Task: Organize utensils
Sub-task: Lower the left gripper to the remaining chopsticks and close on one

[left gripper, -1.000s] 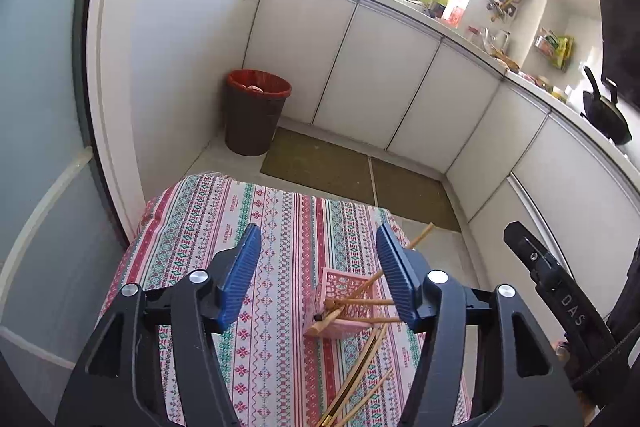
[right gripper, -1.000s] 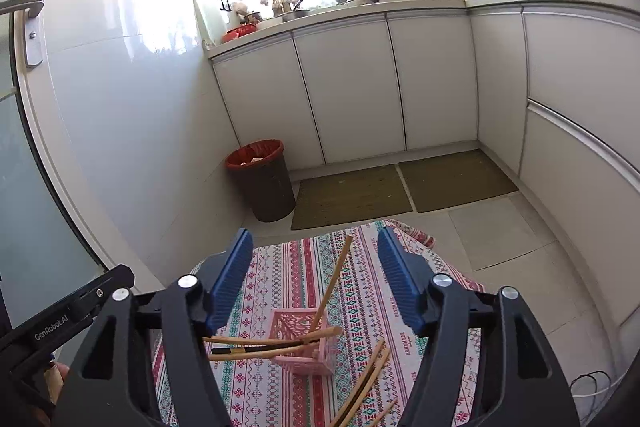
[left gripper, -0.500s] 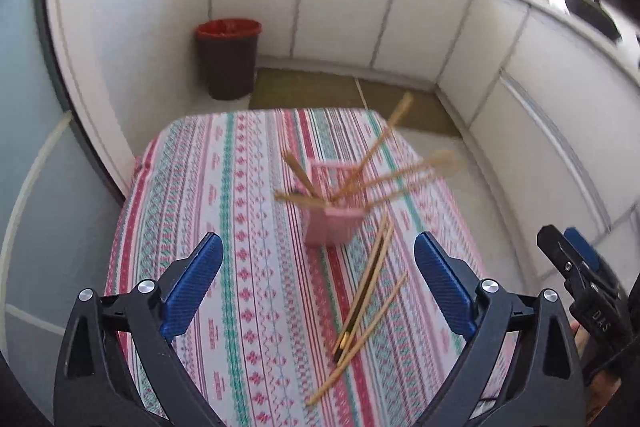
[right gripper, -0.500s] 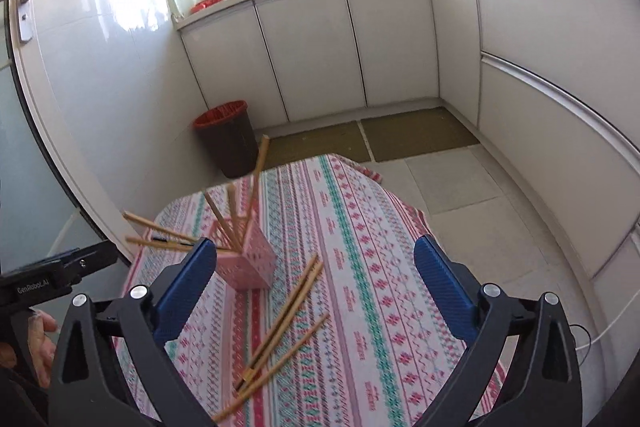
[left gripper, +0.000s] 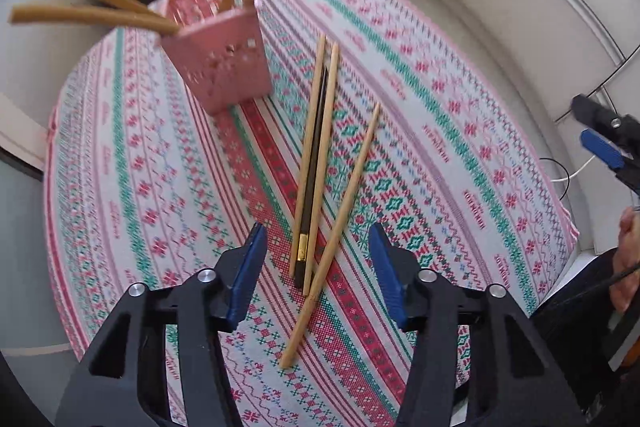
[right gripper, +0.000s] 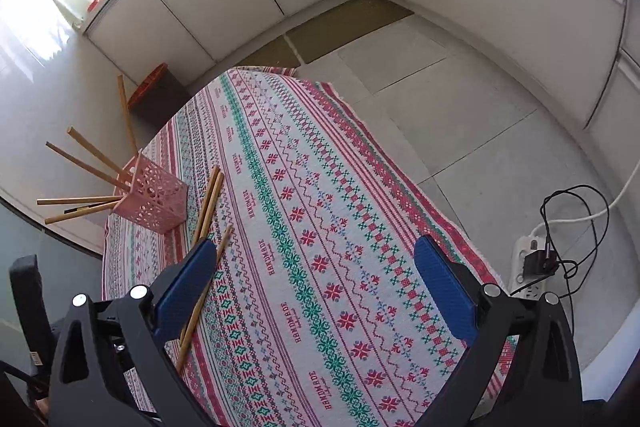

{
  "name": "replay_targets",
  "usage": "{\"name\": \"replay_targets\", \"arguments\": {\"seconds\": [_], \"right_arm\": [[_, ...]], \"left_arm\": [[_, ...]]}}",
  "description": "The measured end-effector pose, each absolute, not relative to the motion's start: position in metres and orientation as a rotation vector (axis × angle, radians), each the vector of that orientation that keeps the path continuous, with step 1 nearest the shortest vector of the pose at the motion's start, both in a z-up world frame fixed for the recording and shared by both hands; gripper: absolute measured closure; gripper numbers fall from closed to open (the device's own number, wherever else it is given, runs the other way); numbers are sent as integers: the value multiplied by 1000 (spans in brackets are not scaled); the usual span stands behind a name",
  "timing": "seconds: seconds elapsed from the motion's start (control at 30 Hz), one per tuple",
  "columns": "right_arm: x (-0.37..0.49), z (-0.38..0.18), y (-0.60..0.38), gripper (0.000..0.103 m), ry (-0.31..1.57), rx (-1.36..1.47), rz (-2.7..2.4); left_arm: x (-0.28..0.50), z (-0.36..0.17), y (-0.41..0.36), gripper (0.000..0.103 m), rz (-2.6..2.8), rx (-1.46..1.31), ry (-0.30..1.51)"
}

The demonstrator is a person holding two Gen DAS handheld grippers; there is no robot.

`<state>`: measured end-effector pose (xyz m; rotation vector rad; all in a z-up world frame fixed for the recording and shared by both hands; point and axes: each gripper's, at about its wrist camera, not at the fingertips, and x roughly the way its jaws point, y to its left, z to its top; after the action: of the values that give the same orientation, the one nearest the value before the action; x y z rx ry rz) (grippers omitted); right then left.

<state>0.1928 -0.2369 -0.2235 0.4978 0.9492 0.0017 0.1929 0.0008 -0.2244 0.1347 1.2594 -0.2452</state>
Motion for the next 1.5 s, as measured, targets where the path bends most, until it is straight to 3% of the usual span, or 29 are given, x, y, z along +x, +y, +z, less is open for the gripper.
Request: {"name": "replay_targets", "arguments": {"seconds": [0.33, 0.6, 0.93, 1.1, 1.17, 1.37, 1.5], "right_arm": [[196, -229, -238, 7, 969, 516, 23], [197, -233, -235, 7, 980, 496, 16], [198, -236, -235, 7, 992, 495, 12], [199, -238, -234, 7, 996, 493, 5], [199, -238, -234, 7, 1003, 494, 5], [200, -240, -234, 7, 1011, 492, -8], [200, -241, -235, 7, 1014, 494, -13]], "left_arm": [[211, -264, 14, 74, -328, -98, 1486], [224, -270, 15, 76, -291, -98, 1488], [246, -283, 60, 78, -281, -321, 1537], [248, -281, 61, 86, -241, -234, 1523], [248, -284, 51, 81, -243, -176, 1535], [241, -282, 15, 83, -233, 142, 1467], [250, -282, 40, 82, -269, -50, 1494]]}}
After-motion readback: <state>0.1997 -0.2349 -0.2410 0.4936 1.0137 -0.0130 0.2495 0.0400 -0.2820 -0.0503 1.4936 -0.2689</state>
